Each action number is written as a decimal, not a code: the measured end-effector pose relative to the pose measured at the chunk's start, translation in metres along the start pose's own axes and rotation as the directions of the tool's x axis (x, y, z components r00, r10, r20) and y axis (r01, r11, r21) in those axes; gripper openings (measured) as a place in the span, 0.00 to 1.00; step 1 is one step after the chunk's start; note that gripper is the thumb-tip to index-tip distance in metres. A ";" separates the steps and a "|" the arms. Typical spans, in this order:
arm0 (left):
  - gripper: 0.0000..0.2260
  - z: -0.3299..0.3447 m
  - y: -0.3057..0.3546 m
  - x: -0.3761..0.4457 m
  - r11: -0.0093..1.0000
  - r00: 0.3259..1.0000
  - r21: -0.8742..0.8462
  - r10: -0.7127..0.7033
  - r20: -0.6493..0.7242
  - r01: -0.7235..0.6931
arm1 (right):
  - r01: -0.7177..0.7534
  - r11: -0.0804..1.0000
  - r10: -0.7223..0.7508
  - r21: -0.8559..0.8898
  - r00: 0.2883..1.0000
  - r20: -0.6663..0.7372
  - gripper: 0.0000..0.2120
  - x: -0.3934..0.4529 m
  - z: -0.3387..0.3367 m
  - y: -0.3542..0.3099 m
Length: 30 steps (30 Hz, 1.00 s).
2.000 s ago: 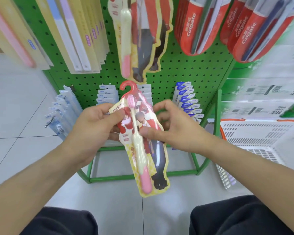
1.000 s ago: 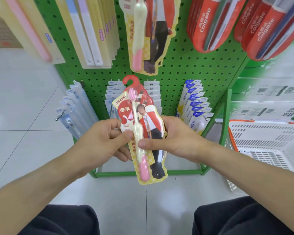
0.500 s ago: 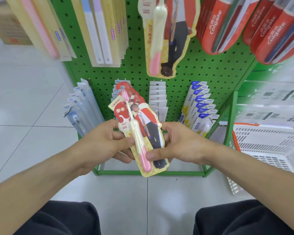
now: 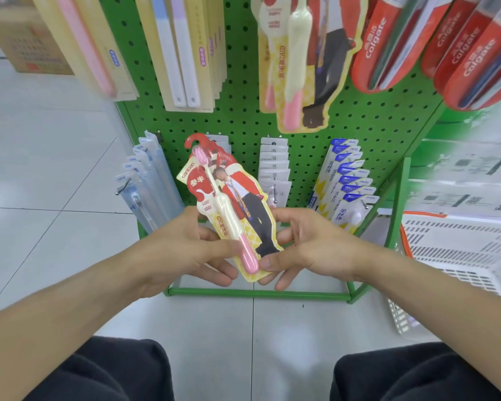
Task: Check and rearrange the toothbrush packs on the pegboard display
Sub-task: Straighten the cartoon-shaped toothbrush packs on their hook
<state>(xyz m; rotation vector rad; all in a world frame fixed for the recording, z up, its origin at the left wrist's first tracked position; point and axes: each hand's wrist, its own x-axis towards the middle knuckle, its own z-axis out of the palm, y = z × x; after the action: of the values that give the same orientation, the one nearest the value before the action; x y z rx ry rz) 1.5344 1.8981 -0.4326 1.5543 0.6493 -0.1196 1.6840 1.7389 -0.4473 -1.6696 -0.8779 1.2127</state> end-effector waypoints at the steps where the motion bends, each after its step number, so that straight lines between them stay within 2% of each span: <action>1: 0.31 0.001 0.001 -0.001 1.000 1.000 -0.025 -0.001 0.004 0.002 | 0.001 1.000 -0.001 -0.005 1.000 -0.014 0.21 0.001 0.001 0.000; 4: 0.20 0.006 0.003 -0.004 0.998 0.999 -0.058 0.033 0.008 -0.032 | 0.022 0.999 -0.023 -0.029 0.999 -0.034 0.18 0.000 0.007 -0.002; 6: 0.17 0.007 0.002 -0.004 0.997 0.999 -0.064 0.039 -0.015 -0.040 | 0.058 0.995 -0.061 -0.078 0.997 -0.039 0.15 -0.002 0.011 -0.003; 10: 0.22 0.005 -0.002 0.000 0.998 0.994 -0.050 0.030 -0.109 -0.035 | 0.091 0.986 -0.098 -0.139 0.994 -0.043 0.13 -0.004 0.015 0.002; 14: 0.28 0.003 -0.007 0.003 0.995 0.986 0.090 0.064 -0.151 -0.051 | 0.136 0.968 -0.146 -0.211 0.989 -0.030 0.12 -0.003 0.016 0.006; 17: 0.26 0.000 -0.008 0.001 0.991 0.988 0.103 0.097 -0.122 -0.084 | 0.188 0.958 -0.197 -0.219 0.980 -0.023 0.12 -0.004 0.014 0.006; 20: 0.21 -0.002 -0.009 -0.001 0.987 0.988 0.119 0.117 -0.102 -0.105 | 0.150 0.981 -0.145 -0.127 0.988 0.042 0.11 -0.004 0.012 0.005; 25: 0.22 -0.003 -0.014 -0.001 0.981 0.990 0.153 0.132 -0.056 -0.122 | 0.055 0.998 -0.053 -0.024 0.996 0.071 0.19 -0.001 0.013 0.003; 28: 0.19 0.000 -0.015 -0.002 0.977 0.986 0.142 0.166 -0.036 -0.159 | 0.042 0.999 -0.042 -0.007 0.999 0.028 0.26 0.002 0.016 0.002; 30: 0.18 0.000 -0.014 -0.003 0.973 0.984 0.147 0.180 0.002 -0.179 | 0.041 0.999 -0.042 -0.035 0.999 -0.023 0.26 0.005 0.016 0.004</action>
<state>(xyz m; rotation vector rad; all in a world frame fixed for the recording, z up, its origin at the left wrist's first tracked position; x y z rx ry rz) 1.5254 1.8963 -0.4441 1.7496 0.5144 -0.0227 1.6702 1.7456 -0.4550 -1.6819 -0.9194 1.1531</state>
